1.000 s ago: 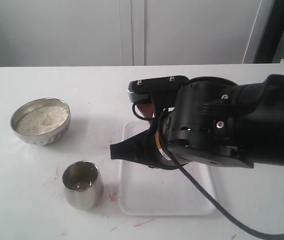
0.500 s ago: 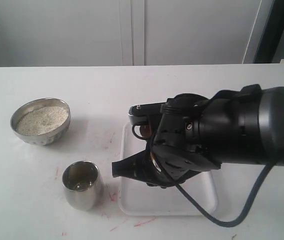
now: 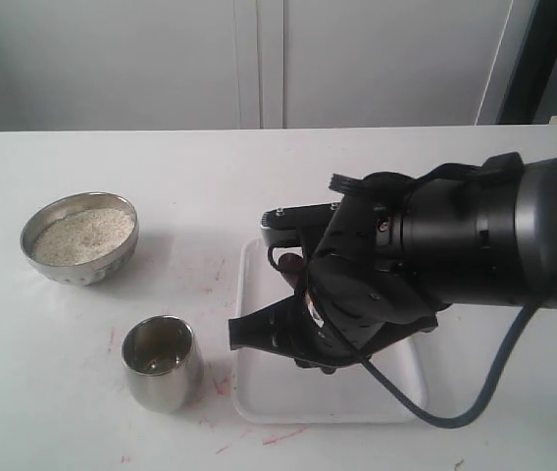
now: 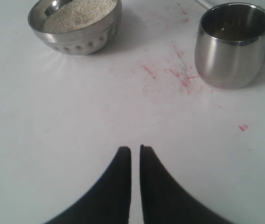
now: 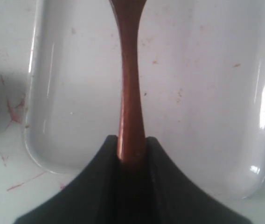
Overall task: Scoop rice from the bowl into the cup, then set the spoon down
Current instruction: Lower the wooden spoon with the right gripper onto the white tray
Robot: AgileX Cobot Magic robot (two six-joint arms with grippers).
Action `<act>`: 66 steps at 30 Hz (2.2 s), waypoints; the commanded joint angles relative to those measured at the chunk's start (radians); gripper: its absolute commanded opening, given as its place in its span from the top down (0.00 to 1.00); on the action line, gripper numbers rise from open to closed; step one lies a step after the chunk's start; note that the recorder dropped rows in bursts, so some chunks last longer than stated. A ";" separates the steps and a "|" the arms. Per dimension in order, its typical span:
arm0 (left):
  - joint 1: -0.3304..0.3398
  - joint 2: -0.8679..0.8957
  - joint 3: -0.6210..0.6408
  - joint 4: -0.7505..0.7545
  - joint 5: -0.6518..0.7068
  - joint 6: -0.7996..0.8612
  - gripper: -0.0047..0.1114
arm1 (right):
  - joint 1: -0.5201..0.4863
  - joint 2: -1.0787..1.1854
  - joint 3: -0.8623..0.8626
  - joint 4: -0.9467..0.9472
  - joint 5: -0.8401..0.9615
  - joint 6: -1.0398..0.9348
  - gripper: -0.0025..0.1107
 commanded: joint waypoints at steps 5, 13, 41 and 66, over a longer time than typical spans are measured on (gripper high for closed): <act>-0.005 -0.003 0.005 -0.011 0.002 0.002 0.84 | -0.031 0.000 0.004 0.064 0.032 -0.110 0.98; -0.005 -0.003 0.005 -0.011 0.002 0.002 0.84 | -0.037 0.043 0.004 0.063 0.072 -0.111 0.98; -0.005 -0.003 0.005 -0.011 0.002 0.002 0.84 | -0.039 0.092 0.004 0.028 0.025 -0.136 0.84; -0.005 -0.003 0.005 -0.011 0.002 0.002 0.84 | -0.039 0.121 0.004 -0.105 0.006 -0.153 0.80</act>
